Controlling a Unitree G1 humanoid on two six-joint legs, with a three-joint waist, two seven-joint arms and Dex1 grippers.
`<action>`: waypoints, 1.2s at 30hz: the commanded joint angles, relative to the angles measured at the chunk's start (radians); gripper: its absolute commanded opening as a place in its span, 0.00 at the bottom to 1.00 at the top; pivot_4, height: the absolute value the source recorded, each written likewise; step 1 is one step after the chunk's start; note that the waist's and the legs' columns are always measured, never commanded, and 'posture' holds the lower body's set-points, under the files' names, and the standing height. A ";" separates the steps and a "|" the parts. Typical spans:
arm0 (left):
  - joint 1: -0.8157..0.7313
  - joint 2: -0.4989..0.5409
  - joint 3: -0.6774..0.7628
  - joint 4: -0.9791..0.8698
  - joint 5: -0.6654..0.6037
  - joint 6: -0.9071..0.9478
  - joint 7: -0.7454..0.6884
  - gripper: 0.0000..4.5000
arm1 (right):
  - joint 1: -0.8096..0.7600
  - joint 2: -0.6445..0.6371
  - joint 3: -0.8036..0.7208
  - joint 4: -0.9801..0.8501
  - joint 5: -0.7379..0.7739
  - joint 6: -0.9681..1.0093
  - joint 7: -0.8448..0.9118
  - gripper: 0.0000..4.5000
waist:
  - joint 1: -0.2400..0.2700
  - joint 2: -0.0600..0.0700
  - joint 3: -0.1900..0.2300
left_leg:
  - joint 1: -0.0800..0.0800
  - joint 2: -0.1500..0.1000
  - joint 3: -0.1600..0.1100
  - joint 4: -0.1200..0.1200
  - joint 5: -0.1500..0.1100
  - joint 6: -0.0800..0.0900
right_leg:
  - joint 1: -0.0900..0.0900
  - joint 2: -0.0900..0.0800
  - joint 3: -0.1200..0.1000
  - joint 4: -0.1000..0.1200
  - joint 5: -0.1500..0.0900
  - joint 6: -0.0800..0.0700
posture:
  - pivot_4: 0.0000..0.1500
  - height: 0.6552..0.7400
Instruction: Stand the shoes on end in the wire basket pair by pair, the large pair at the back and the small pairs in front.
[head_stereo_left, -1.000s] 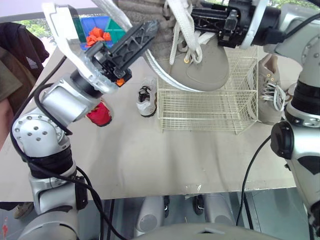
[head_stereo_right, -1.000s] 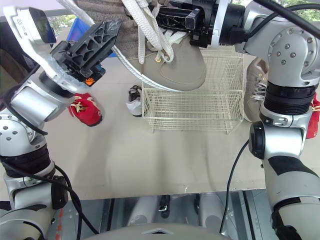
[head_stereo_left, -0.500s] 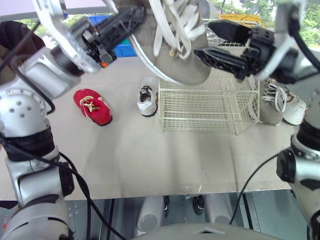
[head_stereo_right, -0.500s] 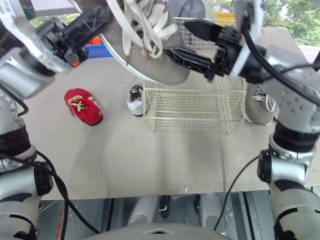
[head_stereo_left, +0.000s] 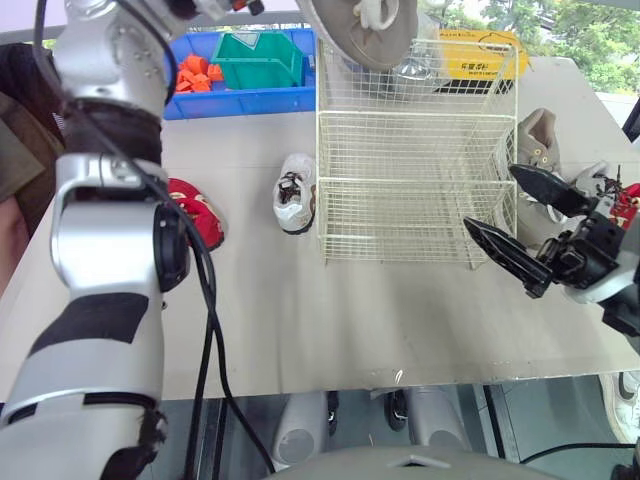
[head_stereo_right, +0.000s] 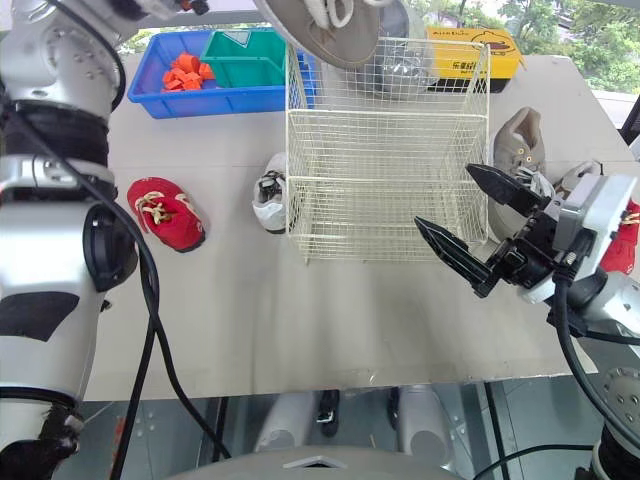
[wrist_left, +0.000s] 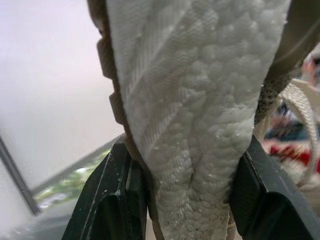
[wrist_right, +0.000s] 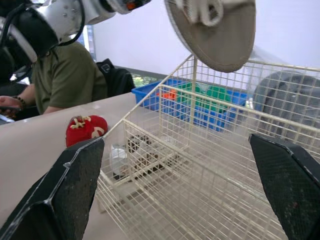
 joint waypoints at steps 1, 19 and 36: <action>-0.082 -0.017 0.012 0.123 0.089 -0.111 -0.059 0.39 | 0.043 -0.017 -0.040 -0.063 0.055 -0.042 -0.067 1.00 | 0.003 0.000 0.000 | 0.000 0.000 0.000 0.000 0.000 0.000 | 0.000 0.000 0.000 0.000 0.000 0.000 | 1.00 1.00; -0.168 -0.055 0.003 0.333 0.355 -0.047 -0.262 0.38 | 0.220 -0.119 -0.113 -0.084 0.129 -0.167 -0.101 1.00 | 0.001 -0.002 0.000 | 0.000 0.001 -0.003 0.002 -0.002 0.003 | 0.000 -0.001 0.001 0.003 -0.002 0.003 | 1.00 1.00; -0.142 -0.034 0.073 0.347 0.418 0.025 -0.266 0.98 | 0.124 -0.277 -0.163 0.074 0.229 -0.220 0.032 1.00 | 0.001 -0.002 0.000 | 0.000 0.002 -0.002 0.003 -0.002 0.004 | 0.000 -0.001 0.001 0.003 -0.002 0.003 | 1.00 1.00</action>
